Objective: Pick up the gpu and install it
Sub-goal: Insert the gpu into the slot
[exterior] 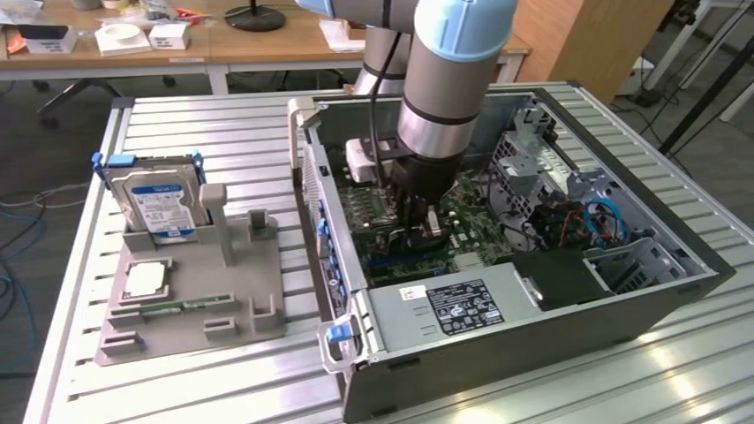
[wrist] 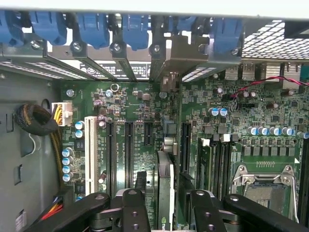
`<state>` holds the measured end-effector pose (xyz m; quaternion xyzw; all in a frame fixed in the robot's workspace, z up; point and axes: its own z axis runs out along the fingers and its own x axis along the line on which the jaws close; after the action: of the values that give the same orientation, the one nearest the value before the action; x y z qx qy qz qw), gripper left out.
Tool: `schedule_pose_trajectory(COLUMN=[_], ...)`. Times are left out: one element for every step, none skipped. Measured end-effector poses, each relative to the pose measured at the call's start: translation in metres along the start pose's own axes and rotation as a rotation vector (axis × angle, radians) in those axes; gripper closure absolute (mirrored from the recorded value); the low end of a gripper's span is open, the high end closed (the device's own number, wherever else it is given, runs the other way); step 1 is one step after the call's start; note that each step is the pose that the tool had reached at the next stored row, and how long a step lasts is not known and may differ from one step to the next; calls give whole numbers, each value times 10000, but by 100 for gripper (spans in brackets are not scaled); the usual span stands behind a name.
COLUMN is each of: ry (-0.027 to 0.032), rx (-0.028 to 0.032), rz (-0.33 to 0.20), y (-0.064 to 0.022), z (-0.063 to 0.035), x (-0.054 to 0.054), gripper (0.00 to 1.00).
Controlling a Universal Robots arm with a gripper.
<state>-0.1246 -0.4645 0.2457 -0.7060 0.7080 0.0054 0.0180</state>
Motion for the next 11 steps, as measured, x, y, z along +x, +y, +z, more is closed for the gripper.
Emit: schedule_pose_trajectory(ry=[-25,-48,-74,-107,-142,-171,-185,-185,-185,-186,-186], rx=[0,0,0,0,0,0,-1,0,0,-1,-1], rz=[1,1,2,2,3,3,5,5,5,4,3], y=[0,0,0,0,0,0,1,1,1,0,0], z=[0,0,0,0,-1,-1,-1,-1,-4,-14,-26], x=[4,8,12,16,21,24,24,24,24,24,24], gripper=[60,60,60,60,60,60,60,60,60,60,60])
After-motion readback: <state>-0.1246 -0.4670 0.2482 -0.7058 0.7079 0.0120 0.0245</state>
